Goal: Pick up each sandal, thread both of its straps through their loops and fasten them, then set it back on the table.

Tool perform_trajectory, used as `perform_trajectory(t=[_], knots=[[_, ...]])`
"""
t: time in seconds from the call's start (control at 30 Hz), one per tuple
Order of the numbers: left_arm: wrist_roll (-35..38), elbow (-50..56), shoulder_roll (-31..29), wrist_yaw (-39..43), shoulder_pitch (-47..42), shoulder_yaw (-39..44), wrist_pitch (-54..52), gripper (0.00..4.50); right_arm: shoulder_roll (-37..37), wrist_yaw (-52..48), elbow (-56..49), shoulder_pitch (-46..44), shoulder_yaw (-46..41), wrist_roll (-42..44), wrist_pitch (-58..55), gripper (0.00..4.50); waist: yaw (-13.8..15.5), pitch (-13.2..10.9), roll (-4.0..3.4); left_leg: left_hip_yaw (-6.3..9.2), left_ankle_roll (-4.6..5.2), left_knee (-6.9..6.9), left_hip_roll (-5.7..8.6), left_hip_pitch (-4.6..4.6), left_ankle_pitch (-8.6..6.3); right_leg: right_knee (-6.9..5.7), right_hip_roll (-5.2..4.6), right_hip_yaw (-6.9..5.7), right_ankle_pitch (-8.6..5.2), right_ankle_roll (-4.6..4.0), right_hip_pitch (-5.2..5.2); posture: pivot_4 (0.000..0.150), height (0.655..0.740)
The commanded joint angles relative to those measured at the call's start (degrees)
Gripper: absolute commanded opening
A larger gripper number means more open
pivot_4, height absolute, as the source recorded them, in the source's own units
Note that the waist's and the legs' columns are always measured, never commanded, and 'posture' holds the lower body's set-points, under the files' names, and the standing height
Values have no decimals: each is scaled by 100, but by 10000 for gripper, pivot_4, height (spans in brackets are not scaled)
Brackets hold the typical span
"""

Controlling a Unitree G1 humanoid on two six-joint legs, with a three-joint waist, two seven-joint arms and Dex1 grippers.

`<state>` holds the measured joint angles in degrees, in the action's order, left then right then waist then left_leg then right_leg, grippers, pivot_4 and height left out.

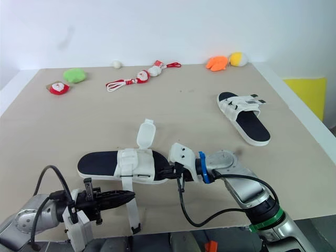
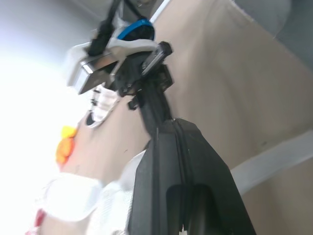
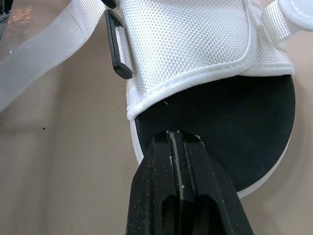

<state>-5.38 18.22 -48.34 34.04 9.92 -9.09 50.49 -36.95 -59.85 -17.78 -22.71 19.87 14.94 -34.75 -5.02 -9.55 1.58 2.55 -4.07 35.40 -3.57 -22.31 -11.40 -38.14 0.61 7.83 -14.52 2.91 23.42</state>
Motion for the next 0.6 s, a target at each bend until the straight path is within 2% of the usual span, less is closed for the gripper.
perform_trajectory(t=[0.03, 0.1, 0.13, 0.33, 0.6], knots=[[-436, -321, -118, -122, 198, 463, 641, 10888, 40, 134, 179, 120, 174, -158, -68, 0, -10, 0, 2, 0, 0, -1, -1, 1, 0, 0, 0, 0, 0, 0, 1, 1500, 7400], [-610, -514, -121, -156, 224, 587, 855, 17512, 61, 144, 173, 122, 187, -161, -72, 0, -13, 0, 2, 0, 0, -2, -1, 3, 0, 0, 1, -1, 0, 0, 2, 1500, 7400], [-695, -577, -114, -174, 216, 626, 943, 22681, 70, 144, 183, 118, 191, -164, -68, 0, -13, -1, 6, 0, 0, -2, -2, 3, 0, 0, 1, -1, 0, 0, 2, 1500, 7400], [-1234, -794, -106, -268, 274, 639, 1403, 22681, 110, 167, 168, 114, 188, -154, -91, 0, -56, -3, 17, -8, -1, -2, -4, 3, 0, 0, -2, 2, 0, -1, 5, 1500, 7400], [-1813, -729, 293, -272, -44, 176, 1113, 22681, 50, 191, -4, 230, 140, -106, -204, 0, -71, -3, 24, -9, -2, -7, -6, 1, -1, 1, -2, 2, 0, -1, 6, 1500, 7400]])
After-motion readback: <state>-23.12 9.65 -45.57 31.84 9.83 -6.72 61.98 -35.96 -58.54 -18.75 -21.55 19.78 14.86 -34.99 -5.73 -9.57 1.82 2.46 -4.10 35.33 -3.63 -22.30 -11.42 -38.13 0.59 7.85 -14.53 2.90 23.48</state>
